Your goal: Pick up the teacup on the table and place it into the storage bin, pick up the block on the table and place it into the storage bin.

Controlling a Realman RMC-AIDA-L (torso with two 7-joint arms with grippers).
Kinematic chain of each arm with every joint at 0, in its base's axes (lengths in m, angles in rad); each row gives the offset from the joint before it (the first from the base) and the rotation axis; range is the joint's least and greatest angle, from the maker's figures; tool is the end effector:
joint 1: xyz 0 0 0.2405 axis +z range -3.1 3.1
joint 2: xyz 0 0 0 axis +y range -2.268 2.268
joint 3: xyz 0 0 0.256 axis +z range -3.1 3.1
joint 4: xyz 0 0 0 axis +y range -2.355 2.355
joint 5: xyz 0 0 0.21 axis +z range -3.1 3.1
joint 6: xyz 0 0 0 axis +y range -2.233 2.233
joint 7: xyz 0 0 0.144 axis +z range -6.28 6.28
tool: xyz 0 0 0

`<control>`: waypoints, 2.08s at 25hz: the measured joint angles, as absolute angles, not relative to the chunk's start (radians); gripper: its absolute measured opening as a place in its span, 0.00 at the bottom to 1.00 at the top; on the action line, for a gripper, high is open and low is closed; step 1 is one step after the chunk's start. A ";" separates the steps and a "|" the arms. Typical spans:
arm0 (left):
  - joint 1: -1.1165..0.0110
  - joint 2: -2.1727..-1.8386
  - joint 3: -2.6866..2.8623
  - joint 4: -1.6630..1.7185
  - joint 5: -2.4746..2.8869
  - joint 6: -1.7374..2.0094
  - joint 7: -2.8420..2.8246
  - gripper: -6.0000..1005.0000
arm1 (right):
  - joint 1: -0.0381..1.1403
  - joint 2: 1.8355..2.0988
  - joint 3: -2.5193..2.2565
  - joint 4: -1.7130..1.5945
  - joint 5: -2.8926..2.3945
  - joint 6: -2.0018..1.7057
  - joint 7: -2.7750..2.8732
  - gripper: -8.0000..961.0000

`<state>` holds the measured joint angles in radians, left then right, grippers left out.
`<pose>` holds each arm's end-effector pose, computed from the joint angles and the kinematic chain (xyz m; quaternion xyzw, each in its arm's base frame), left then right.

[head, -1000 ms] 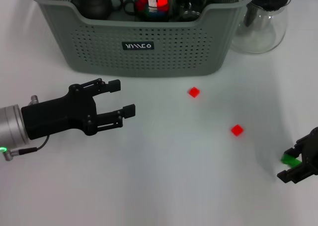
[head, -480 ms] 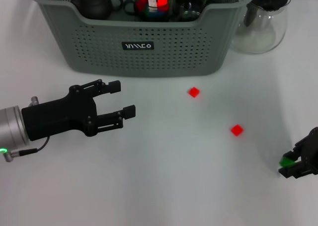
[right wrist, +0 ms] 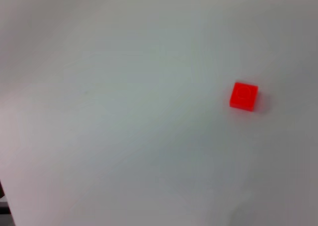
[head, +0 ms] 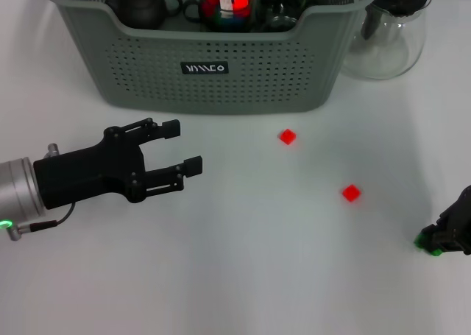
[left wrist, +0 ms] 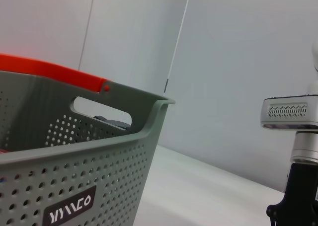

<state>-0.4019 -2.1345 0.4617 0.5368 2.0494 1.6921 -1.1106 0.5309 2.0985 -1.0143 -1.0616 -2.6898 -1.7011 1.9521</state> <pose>-0.2930 0.2683 -0.0188 -0.9095 -0.2130 -0.3225 0.1528 0.2832 0.3072 0.0101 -0.9339 0.3032 -0.1873 0.0293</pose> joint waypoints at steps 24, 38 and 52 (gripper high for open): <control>-0.412 -2.135 0.452 0.531 2.049 1.693 -1.111 0.78 | 0.447 2.108 -0.614 -1.412 -1.788 -1.921 1.940 0.15; -0.411 -2.138 0.453 0.513 2.049 1.692 -1.099 0.78 | 0.616 2.099 -1.045 -1.180 -1.670 -1.065 1.912 0.17; -0.413 -2.140 0.451 0.487 2.049 1.680 -1.082 0.78 | 1.071 2.075 -1.064 -0.674 -2.095 -0.798 2.025 0.18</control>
